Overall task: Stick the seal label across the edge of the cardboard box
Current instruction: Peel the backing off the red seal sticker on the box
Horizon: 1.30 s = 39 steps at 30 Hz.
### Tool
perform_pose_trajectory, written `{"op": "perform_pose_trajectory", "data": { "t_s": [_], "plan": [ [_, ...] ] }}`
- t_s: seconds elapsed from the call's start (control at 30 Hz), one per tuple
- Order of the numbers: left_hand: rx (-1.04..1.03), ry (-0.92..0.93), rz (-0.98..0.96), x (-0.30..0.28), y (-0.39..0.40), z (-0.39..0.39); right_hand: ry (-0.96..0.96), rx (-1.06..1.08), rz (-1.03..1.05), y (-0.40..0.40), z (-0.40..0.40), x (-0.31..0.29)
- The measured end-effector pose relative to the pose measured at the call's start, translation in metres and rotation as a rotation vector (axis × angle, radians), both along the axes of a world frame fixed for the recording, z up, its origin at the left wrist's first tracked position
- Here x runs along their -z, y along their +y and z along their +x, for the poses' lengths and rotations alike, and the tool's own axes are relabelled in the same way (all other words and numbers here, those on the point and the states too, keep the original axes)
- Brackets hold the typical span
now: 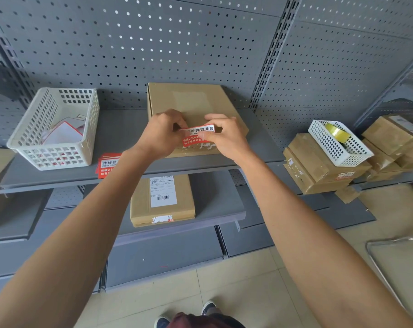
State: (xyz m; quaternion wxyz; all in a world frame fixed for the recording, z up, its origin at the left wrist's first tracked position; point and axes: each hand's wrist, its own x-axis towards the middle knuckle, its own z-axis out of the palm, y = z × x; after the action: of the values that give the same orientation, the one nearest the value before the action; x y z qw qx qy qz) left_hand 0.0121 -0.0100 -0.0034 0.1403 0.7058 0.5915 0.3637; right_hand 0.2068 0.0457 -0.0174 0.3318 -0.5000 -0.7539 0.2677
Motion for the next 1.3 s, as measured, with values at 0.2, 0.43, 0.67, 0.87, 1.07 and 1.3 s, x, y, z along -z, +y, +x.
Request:
{"op": "perform_pose_trajectory", "data": {
  "t_s": [0.2, 0.43, 0.67, 0.87, 1.07, 1.3],
  "plan": [
    [0.024, 0.009, 0.045, 0.002, -0.0013, -0.003, -0.015, -0.024, 0.0, -0.0028, 0.0021, -0.0018],
    [0.066, 0.061, 0.069, 0.007, -0.0016, -0.0097, -0.003, -0.045, -0.004, -0.0036, 0.0043, -0.0022],
    [0.064, -0.004, 0.005, 0.0026, -0.0021, -0.0085, 0.001, -0.042, -0.007, -0.0032, 0.0034, -0.0018],
    [0.071, 0.003, 0.004, 0.0025, -0.0026, -0.0087, 0.003, -0.046, -0.02, -0.0049, 0.0036, -0.0028],
    [0.066, 0.0, -0.006, 0.0017, -0.0026, -0.008, 0.003, -0.058, -0.024, -0.0068, 0.0034, -0.0032],
    [0.093, 0.04, 0.01, 0.0012, -0.0043, -0.0103, 0.005, -0.074, -0.029, -0.0076, 0.0056, -0.0049]
  ]
}}
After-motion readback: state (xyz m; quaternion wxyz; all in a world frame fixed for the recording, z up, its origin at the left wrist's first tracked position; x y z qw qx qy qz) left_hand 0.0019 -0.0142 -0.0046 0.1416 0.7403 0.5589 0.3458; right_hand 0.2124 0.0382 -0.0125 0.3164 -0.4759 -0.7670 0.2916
